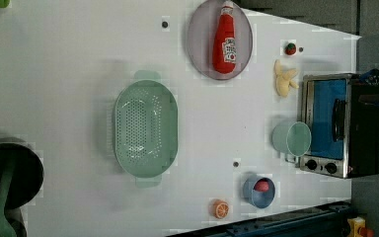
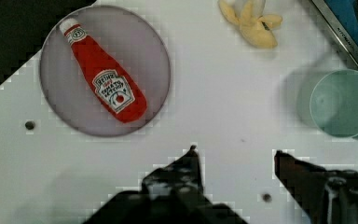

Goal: Drag strainer left to right.

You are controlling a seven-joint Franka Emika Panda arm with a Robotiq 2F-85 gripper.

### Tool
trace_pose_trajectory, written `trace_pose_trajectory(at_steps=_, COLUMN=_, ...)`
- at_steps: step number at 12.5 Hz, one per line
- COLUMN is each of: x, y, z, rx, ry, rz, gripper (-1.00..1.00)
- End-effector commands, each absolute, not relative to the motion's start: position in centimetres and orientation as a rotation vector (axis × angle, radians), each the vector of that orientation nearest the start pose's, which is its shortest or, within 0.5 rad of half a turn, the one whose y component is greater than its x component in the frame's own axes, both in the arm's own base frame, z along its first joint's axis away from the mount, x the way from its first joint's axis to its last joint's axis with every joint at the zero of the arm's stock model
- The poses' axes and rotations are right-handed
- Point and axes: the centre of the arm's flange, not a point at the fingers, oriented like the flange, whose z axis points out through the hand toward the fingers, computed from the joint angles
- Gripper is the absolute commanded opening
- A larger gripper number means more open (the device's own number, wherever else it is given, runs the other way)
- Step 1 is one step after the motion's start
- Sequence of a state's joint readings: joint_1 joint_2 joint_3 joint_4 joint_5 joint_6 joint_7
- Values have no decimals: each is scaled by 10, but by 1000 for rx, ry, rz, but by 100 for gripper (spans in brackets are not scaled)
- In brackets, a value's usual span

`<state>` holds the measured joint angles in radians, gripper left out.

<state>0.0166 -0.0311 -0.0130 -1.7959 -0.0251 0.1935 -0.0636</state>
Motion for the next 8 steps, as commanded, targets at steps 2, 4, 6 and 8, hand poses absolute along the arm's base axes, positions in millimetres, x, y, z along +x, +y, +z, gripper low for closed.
trace_pose_trajectory(at_steps=2, x=413, y=-37, z=636, rx=-2829, ry=1391, rz=-24, gripper=81)
trace_pose_trajectory(at_steps=4, x=414, y=-31, z=634, rx=-2837, ry=1376, rz=-20, gripper=100)
trace_pose_trajectory(at_steps=6, x=421, y=-1, z=624, rx=-2875, ry=1309, rz=3, gripper=100)
trace_pose_trajectory(at_steps=8, x=435, y=48, z=604, rx=-2903, ry=1267, rz=11, gripper=100)
